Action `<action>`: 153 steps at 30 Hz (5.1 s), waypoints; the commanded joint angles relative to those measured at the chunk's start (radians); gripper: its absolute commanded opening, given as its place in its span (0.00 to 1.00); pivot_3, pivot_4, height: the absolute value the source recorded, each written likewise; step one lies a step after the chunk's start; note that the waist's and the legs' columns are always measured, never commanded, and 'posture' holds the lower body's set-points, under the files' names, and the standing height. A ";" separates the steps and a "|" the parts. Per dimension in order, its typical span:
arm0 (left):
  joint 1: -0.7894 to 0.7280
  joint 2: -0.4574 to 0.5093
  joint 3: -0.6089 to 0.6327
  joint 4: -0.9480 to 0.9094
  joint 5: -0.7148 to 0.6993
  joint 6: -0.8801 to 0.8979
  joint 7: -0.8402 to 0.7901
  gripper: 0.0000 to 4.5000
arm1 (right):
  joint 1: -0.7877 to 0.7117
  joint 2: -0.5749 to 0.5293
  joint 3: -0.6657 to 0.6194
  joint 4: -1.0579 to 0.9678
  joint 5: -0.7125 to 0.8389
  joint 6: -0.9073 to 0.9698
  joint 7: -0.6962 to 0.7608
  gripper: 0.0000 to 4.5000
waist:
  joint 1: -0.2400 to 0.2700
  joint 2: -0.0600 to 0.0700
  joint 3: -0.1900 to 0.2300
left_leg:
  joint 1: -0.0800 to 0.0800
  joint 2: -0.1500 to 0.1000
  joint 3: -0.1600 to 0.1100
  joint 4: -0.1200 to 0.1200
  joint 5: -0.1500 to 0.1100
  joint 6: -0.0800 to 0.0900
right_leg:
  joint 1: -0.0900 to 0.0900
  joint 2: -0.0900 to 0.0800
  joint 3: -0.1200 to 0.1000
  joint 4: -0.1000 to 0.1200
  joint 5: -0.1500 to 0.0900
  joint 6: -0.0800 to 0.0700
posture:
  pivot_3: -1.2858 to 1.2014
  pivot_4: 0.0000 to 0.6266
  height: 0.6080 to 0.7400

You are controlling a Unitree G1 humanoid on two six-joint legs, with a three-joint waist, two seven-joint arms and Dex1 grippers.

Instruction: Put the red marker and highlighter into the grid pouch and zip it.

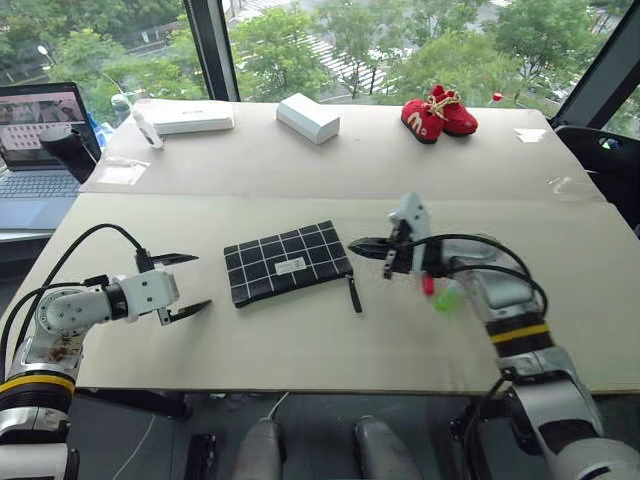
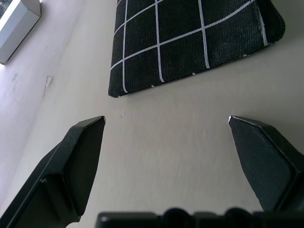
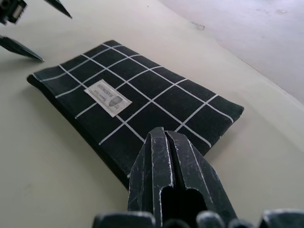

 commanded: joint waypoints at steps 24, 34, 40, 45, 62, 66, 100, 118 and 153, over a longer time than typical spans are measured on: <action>-0.084 -0.150 -0.160 0.003 0.051 -0.133 0.024 1.00 | -0.078 0.008 0.163 0.259 -0.325 -0.210 -0.056 0.00 | 0.011 -0.001 -0.002 | 0.005 0.000 0.000 0.001 0.000 0.000 | 0.005 -0.001 -0.002 0.003 0.000 0.000 | 0.52 0.24 0.92; -0.191 -0.206 -0.217 0.154 0.176 -0.234 0.150 1.00 | -0.070 0.011 0.149 0.257 -0.321 -0.198 -0.061 0.00 | 0.022 0.000 -0.003 | 0.006 0.000 0.000 0.001 0.000 0.000 | 0.006 -0.001 -0.002 0.003 0.000 0.000 | 0.52 0.24 0.92; -0.238 -0.229 -0.243 0.225 0.203 -0.265 0.193 1.00 | -0.069 0.008 0.141 0.261 -0.321 -0.198 -0.062 0.00 | 0.025 0.000 -0.003 | 0.007 -0.001 0.000 0.002 0.001 0.000 | 0.007 -0.001 -0.002 0.003 0.000 0.000 | 0.52 0.24 0.92; -0.244 -0.255 -0.255 0.213 0.183 -0.289 0.199 0.94 | -0.063 0.007 0.137 0.254 -0.319 -0.192 -0.058 0.00 | 0.026 0.000 -0.003 | 0.007 -0.001 0.000 0.002 0.001 0.000 | 0.007 -0.001 -0.002 0.003 0.000 -0.001 | 0.52 0.24 0.92; -0.166 -0.252 -0.232 0.050 0.041 -0.144 0.098 0.01 | -0.082 0.035 0.105 0.297 -0.306 -0.178 -0.088 0.00 | 0.018 0.000 -0.003 | 0.006 0.000 0.000 0.002 0.001 0.000 | 0.006 0.000 -0.001 0.003 0.000 -0.001 | 0.52 0.24 0.92; -0.137 -0.253 -0.201 -0.030 0.017 -0.069 0.123 0.00 | -0.110 0.070 -0.042 0.272 -0.150 -0.075 -0.065 0.25 | 0.017 0.000 -0.003 | 0.006 0.000 0.000 0.002 0.001 0.000 | 0.005 0.000 -0.001 0.003 0.000 -0.001 | 0.52 0.24 0.92; -0.058 -0.399 -0.118 -0.349 -0.078 0.343 0.272 0.00 | -0.070 0.069 -0.153 0.150 0.010 0.188 -0.178 0.69 | -0.006 0.000 -0.002 | 0.002 0.000 -0.001 0.001 0.001 0.000 | 0.002 0.001 -0.002 0.001 0.000 -0.001 | 0.52 0.24 0.92; -0.061 -0.426 -0.106 -0.364 -0.094 0.377 0.280 0.00 | -0.170 0.110 -0.152 0.295 -0.013 0.082 -0.184 0.69 | -0.006 0.000 -0.002 | 0.002 0.000 -0.002 0.001 0.001 0.000 | 0.002 0.000 -0.002 0.001 0.000 -0.001 | 0.52 0.24 0.92; -0.103 -0.455 -0.122 -0.325 -0.078 0.364 0.275 0.00 | -0.085 0.268 0.040 0.009 0.015 0.235 -0.036 0.02 | -0.004 0.000 -0.002 | 0.001 0.000 -0.002 0.001 0.001 0.000 | 0.002 0.000 -0.002 0.001 0.000 -0.001 | 0.52 0.24 0.92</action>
